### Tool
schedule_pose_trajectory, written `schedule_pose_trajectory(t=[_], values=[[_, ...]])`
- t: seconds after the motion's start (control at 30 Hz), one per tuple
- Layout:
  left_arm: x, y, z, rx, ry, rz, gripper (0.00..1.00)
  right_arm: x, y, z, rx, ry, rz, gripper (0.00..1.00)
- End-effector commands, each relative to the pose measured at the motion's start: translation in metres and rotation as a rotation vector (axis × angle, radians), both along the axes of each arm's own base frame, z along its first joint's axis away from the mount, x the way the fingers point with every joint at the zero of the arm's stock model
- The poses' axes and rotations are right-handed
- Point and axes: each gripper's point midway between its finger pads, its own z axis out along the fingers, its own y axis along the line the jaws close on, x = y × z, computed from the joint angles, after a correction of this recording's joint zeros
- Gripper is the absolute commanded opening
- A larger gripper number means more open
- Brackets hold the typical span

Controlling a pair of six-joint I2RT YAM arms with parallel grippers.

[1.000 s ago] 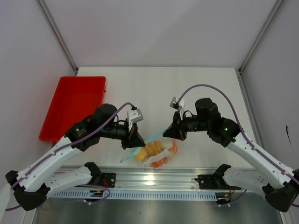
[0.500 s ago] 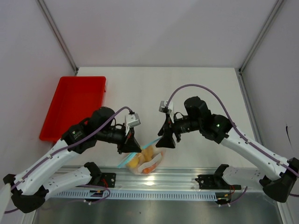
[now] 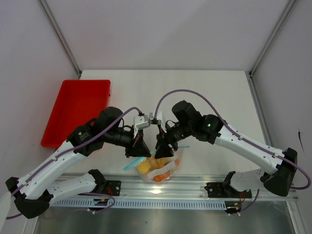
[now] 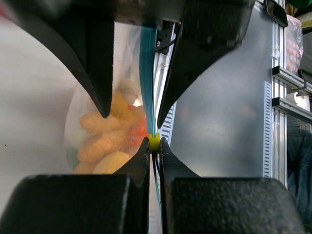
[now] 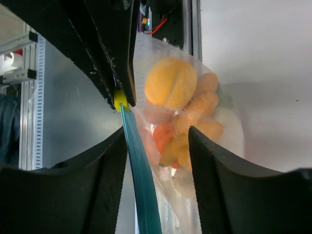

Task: Place the food in the zip-top bag and seal the zipper
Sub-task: Zip the zipper food storage bag at the center of the board.

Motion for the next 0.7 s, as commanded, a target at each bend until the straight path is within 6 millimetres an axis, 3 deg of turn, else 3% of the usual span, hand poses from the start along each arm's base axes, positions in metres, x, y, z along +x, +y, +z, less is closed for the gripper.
schedule_pose_trajectory(t=[0.0, 0.03, 0.13, 0.17, 0.23, 0.4, 0.43, 0.67], values=[[0.001, -0.007, 0.026, -0.077, -0.063, -0.034, 0.01, -0.01, 0.005, 0.014, 0.03, -0.025, 0.055, 0.52], [0.002, -0.007, 0.027, -0.076, -0.063, -0.03, 0.0, -0.012, 0.005, 0.013, 0.03, -0.022, 0.057, 0.5], [0.005, -0.007, 0.028, -0.076, -0.07, -0.014, 0.01, -0.014, 0.005, 0.01, 0.029, -0.017, 0.047, 0.24], [0.005, -0.008, 0.027, -0.076, -0.068, -0.011, 0.01, -0.013, 0.005, 0.008, 0.028, -0.015, 0.039, 0.1], [0.007, -0.008, 0.028, -0.077, -0.071, -0.003, 0.01, -0.01, 0.005, 0.003, 0.025, -0.016, 0.012, 0.0], [0.01, -0.005, 0.021, -0.047, -0.069, 0.029, 0.01, 0.026, -0.001, -0.008, -0.003, -0.109, -0.223, 0.0], [0.015, -0.003, 0.019, -0.033, -0.077, 0.055, 0.01, 0.04, -0.006, -0.013, -0.028, -0.145, -0.304, 0.0], [0.029, 0.027, -0.002, 0.063, -0.145, 0.232, 0.01, 0.075, -0.041, -0.023, -0.085, -0.22, -0.585, 0.0]])
